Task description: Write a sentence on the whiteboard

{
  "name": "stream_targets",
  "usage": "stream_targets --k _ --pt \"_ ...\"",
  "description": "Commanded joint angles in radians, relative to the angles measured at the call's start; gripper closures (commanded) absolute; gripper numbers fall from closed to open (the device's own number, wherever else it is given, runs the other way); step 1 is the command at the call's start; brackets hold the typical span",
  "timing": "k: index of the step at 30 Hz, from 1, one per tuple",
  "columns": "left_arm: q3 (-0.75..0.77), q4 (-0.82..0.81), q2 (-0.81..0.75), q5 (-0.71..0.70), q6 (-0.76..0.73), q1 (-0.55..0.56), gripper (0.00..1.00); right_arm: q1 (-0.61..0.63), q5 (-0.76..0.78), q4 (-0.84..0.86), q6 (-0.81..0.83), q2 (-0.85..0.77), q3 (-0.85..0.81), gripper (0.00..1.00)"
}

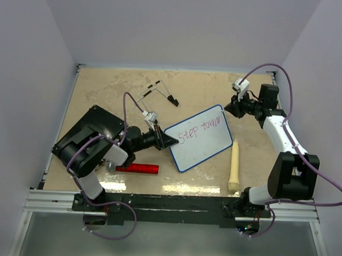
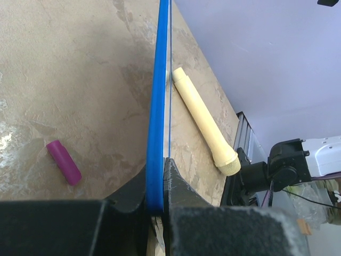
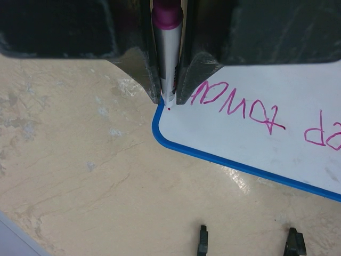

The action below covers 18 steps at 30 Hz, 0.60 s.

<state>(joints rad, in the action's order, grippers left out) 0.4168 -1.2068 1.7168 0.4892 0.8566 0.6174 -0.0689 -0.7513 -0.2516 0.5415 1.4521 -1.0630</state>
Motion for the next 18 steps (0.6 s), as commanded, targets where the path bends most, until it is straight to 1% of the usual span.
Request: stream_targets --k 1,11,18 --pt "0.013 -0.065 0.003 0.022 -0.048 0.005 1.00 -0.005 0.001 -0.012 0.035 0.008 -0.029 1.00" --pt "0.013 -0.065 0.000 0.017 -0.048 0.005 1.00 -0.005 0.013 -0.095 0.098 -0.007 0.008 1.00" --pt "0.011 -0.065 0.000 0.015 -0.050 0.005 1.00 -0.006 0.033 -0.123 0.123 -0.019 0.034 1.00"
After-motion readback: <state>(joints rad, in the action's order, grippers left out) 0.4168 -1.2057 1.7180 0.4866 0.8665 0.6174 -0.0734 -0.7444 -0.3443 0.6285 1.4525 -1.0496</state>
